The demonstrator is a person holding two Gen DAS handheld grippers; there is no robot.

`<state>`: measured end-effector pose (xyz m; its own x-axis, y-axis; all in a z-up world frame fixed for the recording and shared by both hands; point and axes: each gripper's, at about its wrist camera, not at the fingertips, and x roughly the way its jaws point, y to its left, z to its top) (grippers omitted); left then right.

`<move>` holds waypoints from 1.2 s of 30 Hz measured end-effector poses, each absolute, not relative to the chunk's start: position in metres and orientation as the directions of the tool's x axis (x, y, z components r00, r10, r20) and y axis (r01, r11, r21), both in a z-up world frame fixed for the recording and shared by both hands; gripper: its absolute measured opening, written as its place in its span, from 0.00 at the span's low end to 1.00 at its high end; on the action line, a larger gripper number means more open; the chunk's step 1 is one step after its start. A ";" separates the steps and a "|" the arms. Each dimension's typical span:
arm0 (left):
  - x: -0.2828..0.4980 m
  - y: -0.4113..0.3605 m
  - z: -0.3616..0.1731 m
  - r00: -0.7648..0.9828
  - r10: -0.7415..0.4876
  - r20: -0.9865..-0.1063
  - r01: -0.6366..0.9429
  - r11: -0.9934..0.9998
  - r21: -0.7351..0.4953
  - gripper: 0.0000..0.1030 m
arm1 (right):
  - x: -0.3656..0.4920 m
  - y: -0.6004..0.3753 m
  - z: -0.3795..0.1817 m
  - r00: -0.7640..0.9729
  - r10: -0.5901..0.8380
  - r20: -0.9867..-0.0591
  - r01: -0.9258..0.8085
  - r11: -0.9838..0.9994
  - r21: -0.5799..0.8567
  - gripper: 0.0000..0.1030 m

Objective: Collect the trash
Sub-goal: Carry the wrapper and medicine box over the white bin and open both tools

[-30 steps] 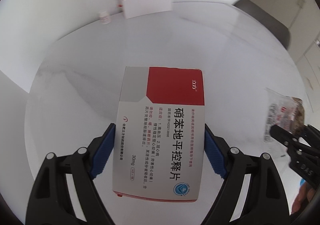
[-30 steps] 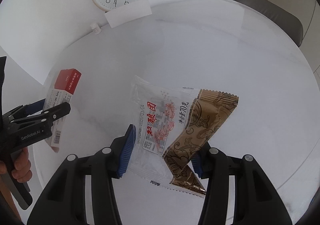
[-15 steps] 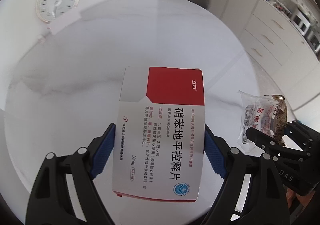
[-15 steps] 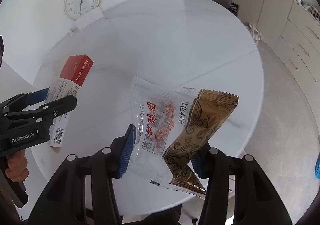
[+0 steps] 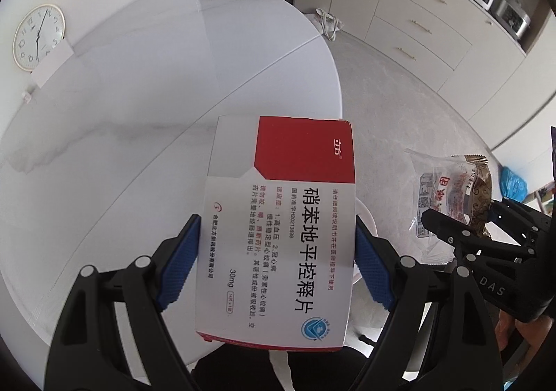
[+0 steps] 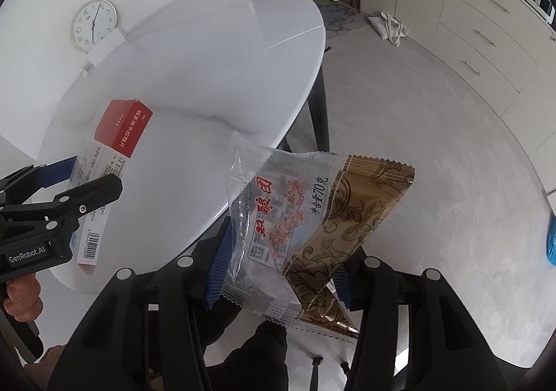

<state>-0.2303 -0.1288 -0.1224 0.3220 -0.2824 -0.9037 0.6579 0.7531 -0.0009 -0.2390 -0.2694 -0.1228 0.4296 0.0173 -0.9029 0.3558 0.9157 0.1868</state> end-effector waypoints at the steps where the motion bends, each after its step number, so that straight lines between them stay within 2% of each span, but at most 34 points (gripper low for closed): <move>1: -0.234 -0.134 -0.123 0.323 -0.278 -0.905 0.664 0.748 0.007 0.77 | -0.238 -0.271 -0.126 0.430 0.022 -0.903 0.360 0.913 0.194 0.50; 7: -0.245 -0.147 -0.127 0.321 -0.268 -0.909 0.673 0.740 0.020 0.77 | -0.235 -0.280 -0.151 0.410 0.024 -0.912 0.368 0.910 0.189 0.51; 13: -0.231 -0.149 -0.138 0.313 -0.266 -0.912 0.701 0.712 0.033 0.77 | -0.228 -0.292 -0.225 0.338 0.066 -0.939 0.381 0.903 0.200 0.54; 16: -0.228 -0.154 -0.142 0.306 -0.251 -0.918 0.708 0.704 0.043 0.77 | -0.222 -0.296 -0.266 0.299 0.114 -0.948 0.407 0.883 0.234 0.62; 17: -0.228 -0.153 -0.143 0.307 -0.246 -0.919 0.713 0.699 0.051 0.77 | -0.220 -0.297 -0.276 0.290 0.126 -0.949 0.409 0.880 0.242 0.68; 20: -0.229 -0.158 -0.144 0.314 -0.236 -0.920 0.728 0.682 0.073 0.77 | -0.212 -0.297 -0.299 0.251 0.115 -0.961 0.412 0.886 0.214 0.77; 25: -0.229 -0.162 -0.146 0.311 -0.229 -0.922 0.741 0.666 0.085 0.77 | -0.207 -0.305 -0.306 0.253 0.133 -0.958 0.429 0.872 0.235 0.83; 27: -0.228 -0.164 -0.146 0.311 -0.228 -0.922 0.746 0.661 0.088 0.77 | -0.206 -0.307 -0.305 0.260 0.137 -0.956 0.437 0.866 0.243 0.88; 30: -0.230 -0.164 -0.146 0.316 -0.226 -0.921 0.752 0.652 0.098 0.77 | -0.212 -0.312 -0.295 0.272 0.121 -0.955 0.445 0.864 0.236 0.88; 33: -0.241 -0.170 -0.146 0.334 -0.228 -0.915 0.772 0.623 0.126 0.77 | -0.231 -0.322 -0.271 0.314 0.053 -0.948 0.481 0.852 0.207 0.94; 36: -0.258 -0.187 -0.156 0.324 -0.222 -0.920 0.812 0.563 0.151 0.77 | -0.259 -0.343 -0.249 0.332 -0.040 -0.942 0.546 0.823 0.157 0.95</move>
<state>-0.2585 -0.1866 -0.1555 0.3244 -0.2217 -0.9196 0.8124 0.5633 0.1508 -0.2591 -0.3428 -0.2493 0.3320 -0.0399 -0.9424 0.5458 0.8230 0.1574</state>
